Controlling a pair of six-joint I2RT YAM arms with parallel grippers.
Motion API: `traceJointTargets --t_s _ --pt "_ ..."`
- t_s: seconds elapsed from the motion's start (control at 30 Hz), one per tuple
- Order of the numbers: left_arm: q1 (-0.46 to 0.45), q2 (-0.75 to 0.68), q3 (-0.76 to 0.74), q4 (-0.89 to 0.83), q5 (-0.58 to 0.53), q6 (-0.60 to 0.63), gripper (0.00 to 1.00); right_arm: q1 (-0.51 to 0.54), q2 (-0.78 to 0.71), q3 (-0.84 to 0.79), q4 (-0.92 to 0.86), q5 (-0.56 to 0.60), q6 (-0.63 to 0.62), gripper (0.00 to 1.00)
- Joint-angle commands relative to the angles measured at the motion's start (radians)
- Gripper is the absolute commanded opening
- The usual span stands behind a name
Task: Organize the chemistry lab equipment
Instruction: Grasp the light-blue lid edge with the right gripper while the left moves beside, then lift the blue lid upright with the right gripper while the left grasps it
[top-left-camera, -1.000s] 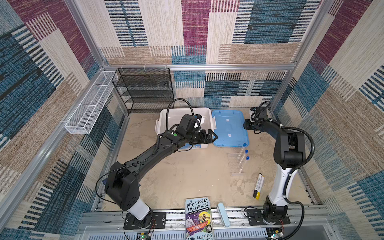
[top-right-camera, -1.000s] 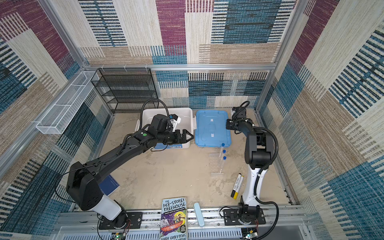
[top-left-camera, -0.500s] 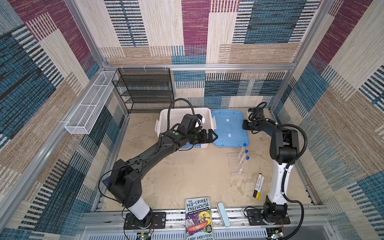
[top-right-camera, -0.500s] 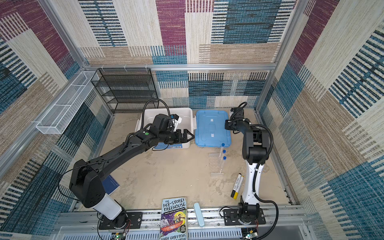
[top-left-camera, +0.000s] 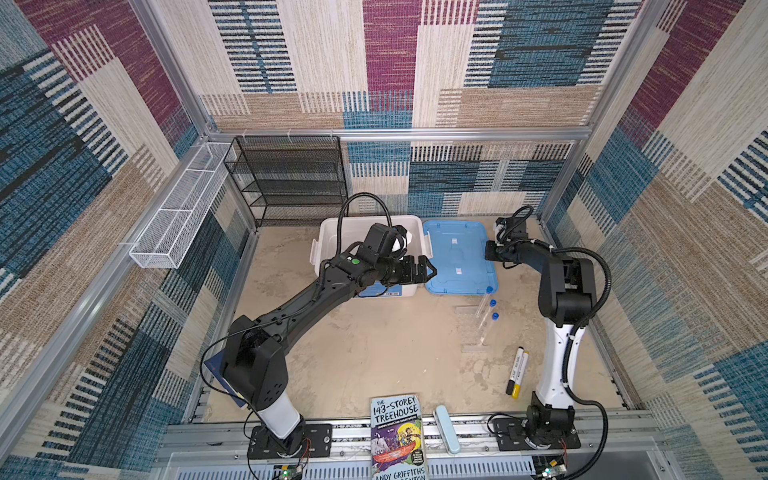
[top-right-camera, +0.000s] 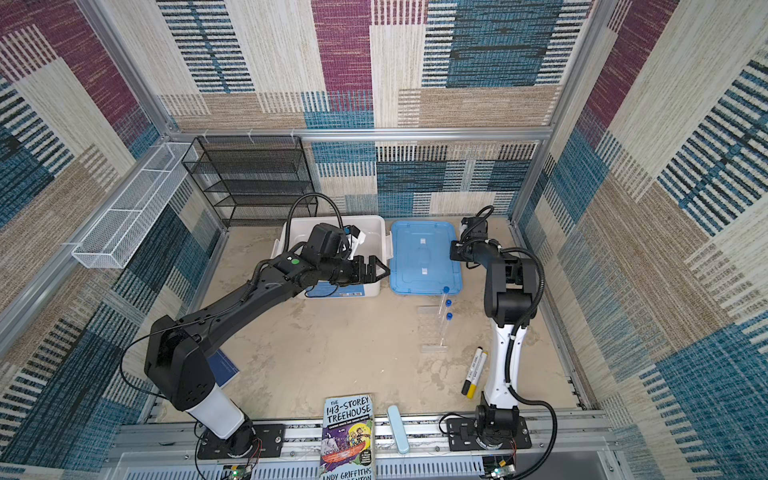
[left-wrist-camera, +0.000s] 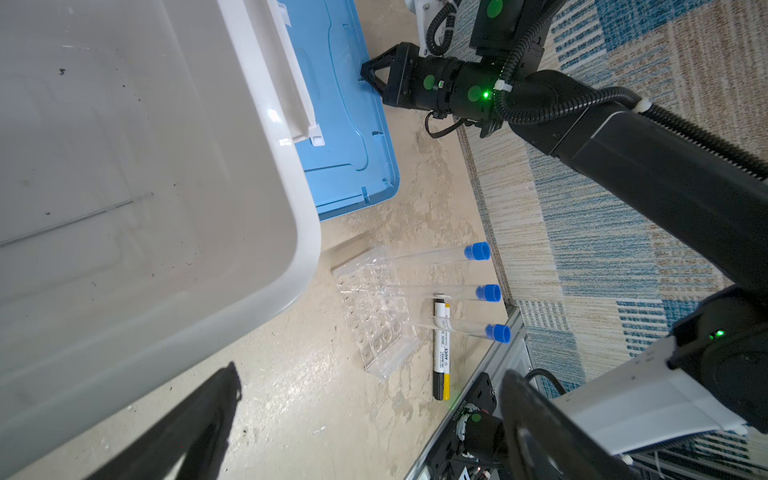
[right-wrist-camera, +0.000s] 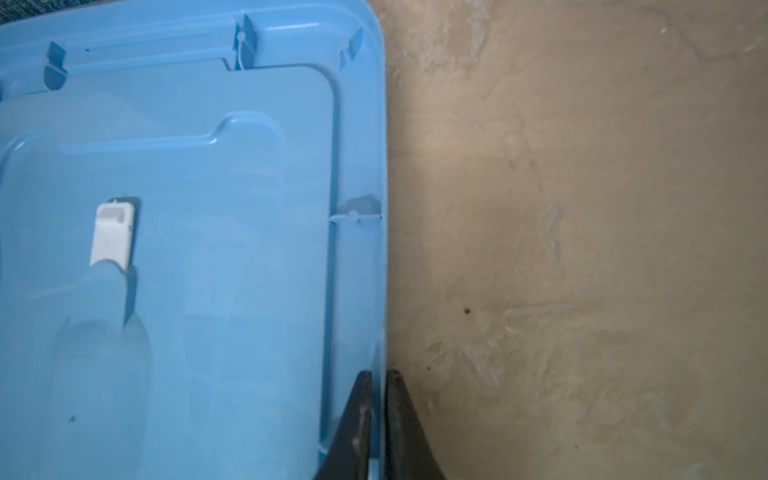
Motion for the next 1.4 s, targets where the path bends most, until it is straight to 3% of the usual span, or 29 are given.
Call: traceJointTargets --t_s 0.0,0.33,0.7,0.9,1.17,1.37 --pt "0.000 -0.001 0.008 -0.031 -0.003 0.030 0.99 0.001 -0.022 -0.045 -0.003 -0.002 0.004 0.08" --pt "0.001 0.023 0.057 -0.044 -0.023 0.032 0.99 -0.017 -0.129 -0.122 0.068 0.009 -0.002 0.00" --pt "0.001 0.033 0.103 -0.018 -0.013 0.130 0.99 -0.030 -0.336 -0.213 0.157 0.034 0.034 0.00" --pt "0.002 0.021 0.131 -0.020 -0.025 0.160 0.99 -0.035 -0.458 -0.258 0.178 0.107 0.055 0.00" --pt "0.015 0.001 0.149 -0.001 -0.017 0.187 0.99 -0.075 -0.623 -0.285 0.199 0.034 0.097 0.00" --pt "0.069 -0.080 0.090 0.132 0.029 0.211 0.99 -0.074 -0.768 -0.297 0.186 -0.047 0.125 0.00"
